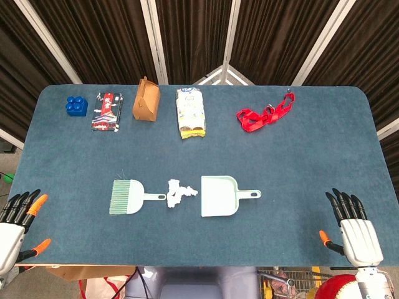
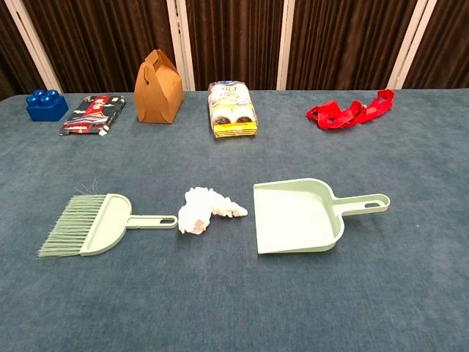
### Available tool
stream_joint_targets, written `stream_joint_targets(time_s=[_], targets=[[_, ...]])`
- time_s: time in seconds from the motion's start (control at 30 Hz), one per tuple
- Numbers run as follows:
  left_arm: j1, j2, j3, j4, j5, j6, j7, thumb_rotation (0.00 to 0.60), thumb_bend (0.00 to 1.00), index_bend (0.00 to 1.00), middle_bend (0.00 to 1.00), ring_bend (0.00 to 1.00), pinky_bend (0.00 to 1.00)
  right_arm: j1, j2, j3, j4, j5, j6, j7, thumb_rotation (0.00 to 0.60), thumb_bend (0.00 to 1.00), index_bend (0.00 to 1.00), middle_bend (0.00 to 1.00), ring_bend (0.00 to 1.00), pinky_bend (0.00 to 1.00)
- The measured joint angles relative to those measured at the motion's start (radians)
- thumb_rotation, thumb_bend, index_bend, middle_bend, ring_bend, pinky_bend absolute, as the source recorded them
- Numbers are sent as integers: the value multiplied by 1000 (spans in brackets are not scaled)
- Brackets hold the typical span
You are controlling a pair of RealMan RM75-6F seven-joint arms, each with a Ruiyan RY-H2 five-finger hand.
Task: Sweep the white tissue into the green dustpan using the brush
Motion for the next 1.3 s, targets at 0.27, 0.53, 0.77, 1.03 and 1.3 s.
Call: stream_joint_targets(time_s=[0.27,0.53,0.77,1.03,1.3], targets=[[0,8,3,-12,-7,-10,7,600,0,0,0,0,48,-2,5,-1,0,5,-3,5,600,307,0,0,0,0],[0,11,1,-15,-21,-16,8,600,0,0,0,0,47,2,10,-2,-4,19,-19,11,600,306,0,0,0,0],[4,21,-13,-20,-58,-13,2,600,0,0,0,0,47,8,8,26,-16,71,-25,-3,600,307,0,0,0,0],[11,30,-23,-21,-85,-10,-6,600,0,0,0,0,47,13,4,45,-31,104,-31,-7,600,307,0,0,0,0],[7,29,-21,-27,-85,-26,2,600,0,0,0,0,47,83,-24,94,-63,152,-107,-42,600,307,14,539,552,595]])
